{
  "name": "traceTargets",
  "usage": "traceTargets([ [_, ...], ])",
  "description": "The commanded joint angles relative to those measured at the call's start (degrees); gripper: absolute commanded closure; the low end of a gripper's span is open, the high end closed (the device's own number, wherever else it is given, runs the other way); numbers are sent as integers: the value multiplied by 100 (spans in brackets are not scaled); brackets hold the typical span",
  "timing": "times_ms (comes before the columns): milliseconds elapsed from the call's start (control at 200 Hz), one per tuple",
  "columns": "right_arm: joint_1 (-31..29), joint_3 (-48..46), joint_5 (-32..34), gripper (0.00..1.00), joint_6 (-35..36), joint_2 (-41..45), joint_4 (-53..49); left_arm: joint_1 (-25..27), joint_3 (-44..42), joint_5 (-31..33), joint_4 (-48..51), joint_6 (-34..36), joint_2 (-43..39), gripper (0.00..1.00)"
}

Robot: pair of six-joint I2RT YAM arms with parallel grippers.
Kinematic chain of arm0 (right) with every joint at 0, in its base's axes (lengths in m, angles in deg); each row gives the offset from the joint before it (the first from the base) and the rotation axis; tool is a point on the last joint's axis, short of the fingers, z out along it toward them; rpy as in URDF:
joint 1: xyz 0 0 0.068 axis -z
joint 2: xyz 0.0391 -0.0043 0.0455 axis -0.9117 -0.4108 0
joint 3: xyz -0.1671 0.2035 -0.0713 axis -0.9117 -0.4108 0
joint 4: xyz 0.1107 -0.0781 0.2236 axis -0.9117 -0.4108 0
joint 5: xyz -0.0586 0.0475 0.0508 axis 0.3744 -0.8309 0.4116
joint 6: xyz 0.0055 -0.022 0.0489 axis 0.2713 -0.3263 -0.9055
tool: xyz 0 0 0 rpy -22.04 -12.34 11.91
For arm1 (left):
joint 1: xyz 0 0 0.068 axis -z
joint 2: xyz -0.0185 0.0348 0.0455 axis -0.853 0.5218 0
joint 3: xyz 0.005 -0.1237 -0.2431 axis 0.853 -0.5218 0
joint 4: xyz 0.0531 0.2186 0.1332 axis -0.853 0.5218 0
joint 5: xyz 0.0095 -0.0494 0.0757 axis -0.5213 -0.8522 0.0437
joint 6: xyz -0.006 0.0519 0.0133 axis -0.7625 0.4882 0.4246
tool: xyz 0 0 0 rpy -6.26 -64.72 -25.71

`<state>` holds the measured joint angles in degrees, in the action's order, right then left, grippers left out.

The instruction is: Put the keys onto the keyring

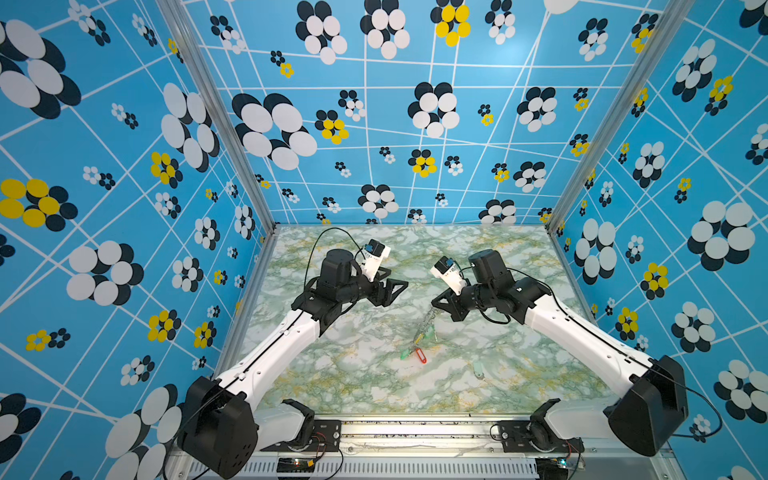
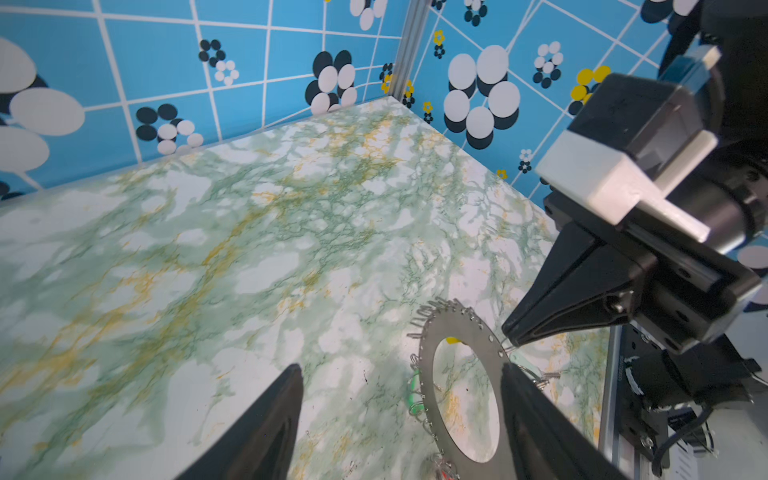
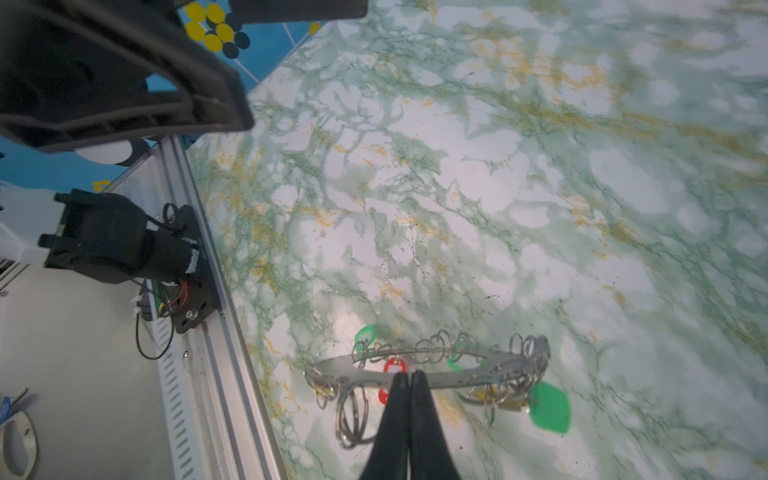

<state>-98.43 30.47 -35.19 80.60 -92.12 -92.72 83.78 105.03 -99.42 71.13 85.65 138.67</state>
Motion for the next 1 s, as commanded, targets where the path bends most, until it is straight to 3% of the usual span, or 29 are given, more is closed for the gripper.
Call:
traceTargets([
  [0, 67, -154, -799, 100, 212, 349, 987, 82, 345, -760, 229, 416, 55, 31],
  [240, 399, -175, -1527, 100, -243, 359, 1798, 174, 480, -1594, 221, 460, 379, 45],
  [540, 922, -564, -2743, 100, -1786, 335, 4002, 219, 121, -1937, -859, -182, 269, 53],
  [725, 922, -452, -3053, 100, -1976, 219, 4230, 219, 130, -1967, -1295, -470, 326, 56],
  [760, 922, -442, -3077, 100, -1974, 211, 4229, 213, 123, -1951, -1398, -539, 337, 61],
  [995, 909, -368, -3141, 100, -1934, 248, 4083, 266, 175, -2068, -1924, -878, 445, 70],
])
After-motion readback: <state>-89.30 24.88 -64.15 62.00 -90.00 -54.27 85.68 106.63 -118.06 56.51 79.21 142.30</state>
